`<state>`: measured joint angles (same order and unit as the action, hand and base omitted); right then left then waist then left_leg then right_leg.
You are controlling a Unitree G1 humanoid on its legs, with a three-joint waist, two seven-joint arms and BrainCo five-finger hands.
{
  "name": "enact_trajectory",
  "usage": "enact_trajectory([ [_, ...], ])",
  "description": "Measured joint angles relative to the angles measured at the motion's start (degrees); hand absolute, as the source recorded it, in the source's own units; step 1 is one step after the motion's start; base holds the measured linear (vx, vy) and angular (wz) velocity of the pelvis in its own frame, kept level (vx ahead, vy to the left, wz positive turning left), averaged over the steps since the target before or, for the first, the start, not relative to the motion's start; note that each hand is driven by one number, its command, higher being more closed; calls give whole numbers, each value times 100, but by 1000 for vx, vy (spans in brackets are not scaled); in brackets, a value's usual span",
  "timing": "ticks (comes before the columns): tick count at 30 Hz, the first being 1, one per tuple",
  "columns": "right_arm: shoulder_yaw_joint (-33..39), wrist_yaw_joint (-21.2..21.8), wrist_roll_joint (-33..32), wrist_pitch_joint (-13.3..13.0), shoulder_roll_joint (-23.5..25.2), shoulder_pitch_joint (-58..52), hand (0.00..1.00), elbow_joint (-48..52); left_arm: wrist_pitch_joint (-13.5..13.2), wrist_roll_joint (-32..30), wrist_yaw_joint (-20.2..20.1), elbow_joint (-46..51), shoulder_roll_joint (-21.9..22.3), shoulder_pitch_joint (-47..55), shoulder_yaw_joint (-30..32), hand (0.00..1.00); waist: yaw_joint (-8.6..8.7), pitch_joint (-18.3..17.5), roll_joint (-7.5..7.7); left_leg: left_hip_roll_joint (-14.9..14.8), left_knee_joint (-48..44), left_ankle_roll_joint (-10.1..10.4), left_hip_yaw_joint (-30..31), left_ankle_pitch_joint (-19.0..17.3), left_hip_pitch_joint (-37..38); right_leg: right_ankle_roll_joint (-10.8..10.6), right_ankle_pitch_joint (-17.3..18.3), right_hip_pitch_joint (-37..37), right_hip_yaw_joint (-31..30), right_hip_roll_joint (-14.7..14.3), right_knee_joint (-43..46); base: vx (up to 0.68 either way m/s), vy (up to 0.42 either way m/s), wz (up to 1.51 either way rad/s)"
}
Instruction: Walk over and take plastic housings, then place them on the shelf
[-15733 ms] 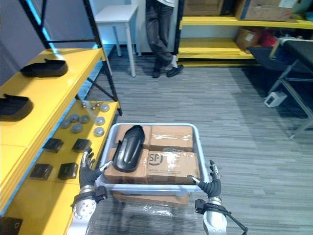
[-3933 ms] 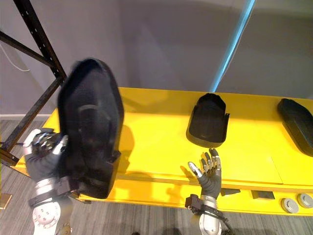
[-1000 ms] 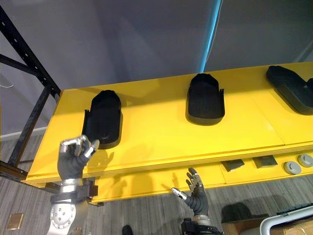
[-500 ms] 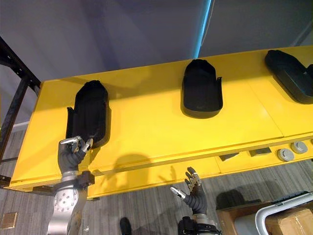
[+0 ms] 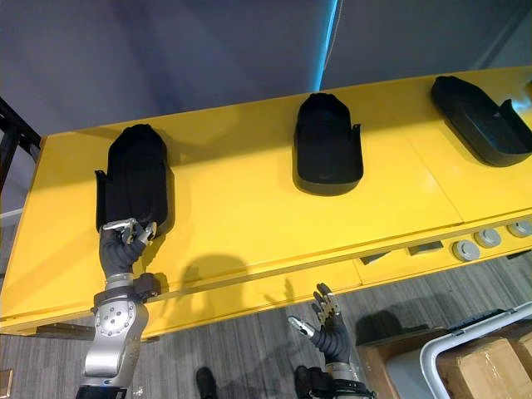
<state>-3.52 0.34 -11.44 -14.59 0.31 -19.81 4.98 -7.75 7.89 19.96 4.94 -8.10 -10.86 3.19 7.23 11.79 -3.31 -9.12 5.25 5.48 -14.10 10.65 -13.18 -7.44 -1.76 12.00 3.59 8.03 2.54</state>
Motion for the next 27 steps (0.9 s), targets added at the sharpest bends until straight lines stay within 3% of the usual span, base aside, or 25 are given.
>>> enact_trajectory([
  [3,2,-6,0,0,-1,6,0,-1,-1,119,36,58,11,-8,-32,0,3,4,7,0,0,0,7,0,0,1,-3,-8,3,0,-6,0,0,0],
  [6,20,-58,5,0,-3,46,0,-1,-50,220,113,753,138,229,-149,0,10,12,24,1,-13,-1,-1,0,67,2,-5,-65,-11,-3,-6,15,4,-2],
  [9,37,-121,28,-5,-2,240,0,5,-351,209,111,1851,368,864,-331,0,-39,-15,132,-54,-52,77,-266,-152,483,6,-2,-296,-320,-59,-16,43,12,-47],
  [11,142,-138,39,-19,-20,325,0,23,-547,135,99,2209,461,1058,-435,0,-59,-24,223,-139,-693,110,-185,-555,475,8,-2,-429,-539,-83,1,5,-7,-61],
  [13,287,-170,103,-19,-273,530,0,62,-726,-173,200,2456,646,1281,-481,0,-326,-41,201,-289,-2301,365,1729,-1639,207,9,20,-413,-1141,-345,196,2,6,-139],
  [15,426,-215,140,-19,-516,640,0,100,-751,-370,274,2487,784,1442,-552,0,-331,-90,123,-236,-2982,686,3053,-2308,345,-58,194,-336,-1584,-624,602,-49,203,-144],
  [17,681,-307,135,-21,-526,536,0,340,-767,-378,303,2482,790,1552,-782,0,-322,-141,161,-104,-3234,714,3633,-2905,608,-194,474,-59,-2037,-790,1249,-135,296,-116],
  [18,809,-326,134,-23,-478,305,0,682,-766,-379,304,2433,837,1544,-950,0,-296,-160,177,-4,-3264,477,3600,-3299,691,-299,569,127,-2241,-807,1521,-191,332,-95],
  [20,814,-326,134,-5,-218,-149,0,1110,-764,-375,298,2320,833,1572,-1139,0,-332,-195,451,291,-3506,315,3109,-3373,723,-454,426,199,-2765,-630,1430,-171,328,-104],
  [21,787,-330,137,-6,-125,-358,0,1374,-755,-374,289,2270,852,1572,-1234,0,-316,-214,461,340,-3662,197,2879,-3446,724,-455,200,122,-2954,-573,1161,-161,339,-167],
  [22,766,-340,160,-7,-62,-474,0,1556,-755,-379,254,2285,876,1573,-1280,0,-411,-225,464,290,-3752,19,2328,-3509,753,-72,-370,243,-2884,-606,936,-246,438,-241],
  [23,807,-402,200,-4,-41,-328,0,1554,-732,-377,227,2257,897,1519,-1280,0,-482,-254,446,207,-3666,-182,1713,-3390,730,712,-1368,349,-2112,-532,250,-238,377,-259],
  [24,823,-462,246,-4,-32,-243,0,1555,-722,-379,213,2262,902,1487,-1281,0,-513,-274,416,151,-3527,-357,1397,-3257,669,1083,-1928,371,-1650,-475,-243,-306,335,-256],
  [25,915,-536,355,-2,-15,-71,0,1573,-720,-382,207,2171,956,1341,-1245,0,-555,-206,482,139,-3284,-393,810,-3021,756,969,-1473,542,-331,-316,436,-312,295,-208],
  [27,1043,-631,561,-4,-16,49,0,1381,-719,-381,221,1960,1034,1365,-1071,0,-535,-189,357,14,-2863,-507,6,-2741,1141,853,-28,424,448,-224,1871,-337,292,-206],
])
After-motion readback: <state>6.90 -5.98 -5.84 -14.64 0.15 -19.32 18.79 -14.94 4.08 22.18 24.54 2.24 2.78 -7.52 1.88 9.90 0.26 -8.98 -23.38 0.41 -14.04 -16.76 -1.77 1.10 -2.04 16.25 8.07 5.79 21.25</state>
